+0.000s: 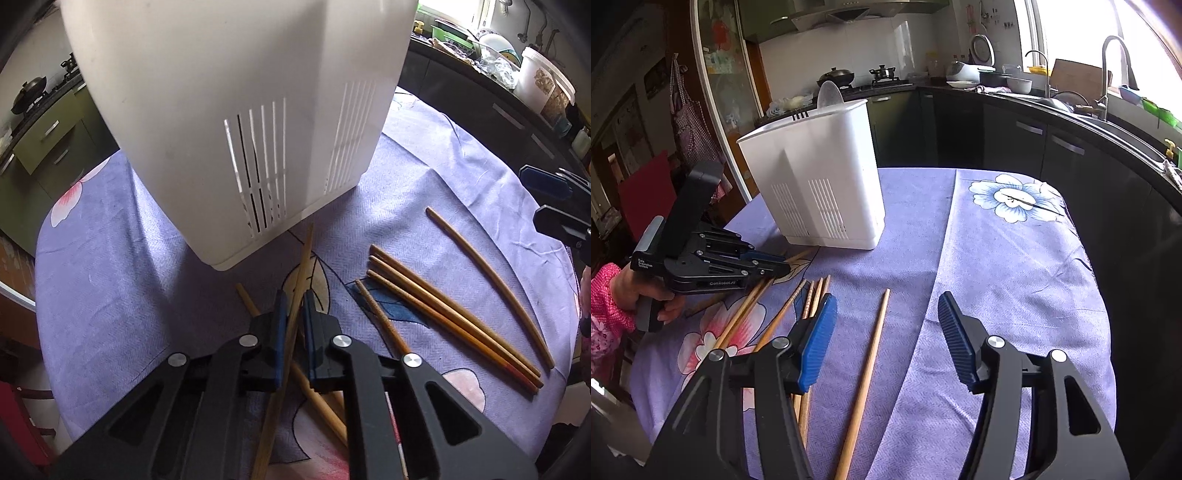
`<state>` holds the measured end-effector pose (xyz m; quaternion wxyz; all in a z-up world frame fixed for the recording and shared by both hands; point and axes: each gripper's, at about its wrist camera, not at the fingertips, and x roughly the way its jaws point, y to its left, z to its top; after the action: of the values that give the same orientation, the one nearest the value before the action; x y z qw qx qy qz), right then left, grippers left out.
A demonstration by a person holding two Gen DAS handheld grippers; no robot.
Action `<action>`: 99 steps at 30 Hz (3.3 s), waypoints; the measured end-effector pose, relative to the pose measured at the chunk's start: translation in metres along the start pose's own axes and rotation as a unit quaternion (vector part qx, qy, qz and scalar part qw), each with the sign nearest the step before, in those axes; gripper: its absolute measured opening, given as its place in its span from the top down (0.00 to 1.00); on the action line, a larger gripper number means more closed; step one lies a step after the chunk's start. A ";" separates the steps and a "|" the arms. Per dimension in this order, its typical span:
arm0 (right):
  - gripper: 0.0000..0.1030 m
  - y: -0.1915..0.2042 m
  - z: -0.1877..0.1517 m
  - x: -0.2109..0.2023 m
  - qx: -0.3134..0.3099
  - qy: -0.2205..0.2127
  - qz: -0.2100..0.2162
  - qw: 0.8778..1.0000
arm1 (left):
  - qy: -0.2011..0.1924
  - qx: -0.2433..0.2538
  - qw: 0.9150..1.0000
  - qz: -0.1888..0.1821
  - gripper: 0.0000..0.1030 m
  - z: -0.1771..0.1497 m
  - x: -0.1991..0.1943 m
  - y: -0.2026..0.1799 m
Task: Organize utensils
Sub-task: 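Grasp a wooden chopstick with the left tool while the right tool grasps another, then carry both chopsticks over the caddy and release them inside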
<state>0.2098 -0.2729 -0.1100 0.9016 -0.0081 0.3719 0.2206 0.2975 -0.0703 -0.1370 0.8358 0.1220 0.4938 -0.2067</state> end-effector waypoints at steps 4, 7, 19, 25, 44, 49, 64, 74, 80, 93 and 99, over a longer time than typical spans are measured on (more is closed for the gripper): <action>0.46 -0.001 0.006 0.015 0.006 0.044 -0.002 0.999 | -0.020 -0.003 1.000 0.003 0.95 -0.004 -0.015 0.000; 0.67 0.002 0.009 0.032 -0.003 0.079 -0.006 0.997 | -0.046 -0.008 0.999 -0.002 0.95 -0.006 -0.036 0.001; 0.72 0.028 0.009 0.091 -0.043 0.176 -0.034 0.983 | -0.146 -0.012 0.989 -0.007 0.95 -0.022 -0.122 -0.009; 0.94 0.029 0.014 0.093 -0.040 0.190 -0.034 0.980 | -0.177 0.000 0.984 0.001 0.95 -0.035 -0.152 -0.018; 0.94 0.042 0.060 -0.074 -0.028 -0.001 0.027 0.999 | -0.206 0.001 0.979 0.010 0.95 -0.044 -0.189 -0.031; 0.94 0.052 0.058 -0.096 -0.035 -0.021 0.034 0.999 | -0.208 0.005 0.978 0.010 0.95 -0.043 -0.191 -0.034; 0.94 0.078 0.109 -0.145 -0.053 -0.086 0.062 0.993 | -0.239 -0.004 0.971 0.006 0.95 -0.014 -0.227 -0.032; 0.94 0.092 0.205 -0.181 -0.044 -0.171 0.075 0.981 | -0.312 -0.016 0.950 0.016 0.95 0.062 -0.281 -0.017; 0.94 0.087 0.256 -0.161 -0.026 -0.211 0.057 0.975 | -0.356 -0.038 0.933 0.046 0.95 0.099 -0.278 0.001; 0.94 0.066 0.247 -0.042 -0.025 -0.109 0.021 0.994 | -0.303 -0.065 0.946 0.096 0.95 0.092 -0.182 0.023; 0.94 0.062 0.218 -0.014 -0.031 -0.087 0.016 0.996 | -0.291 -0.073 0.948 0.104 0.95 0.084 -0.168 0.020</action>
<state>0.3214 -0.1833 0.0668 0.9262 -0.0108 0.2851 0.2465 0.3000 -0.0490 0.0502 0.9668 0.0456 0.2270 -0.1081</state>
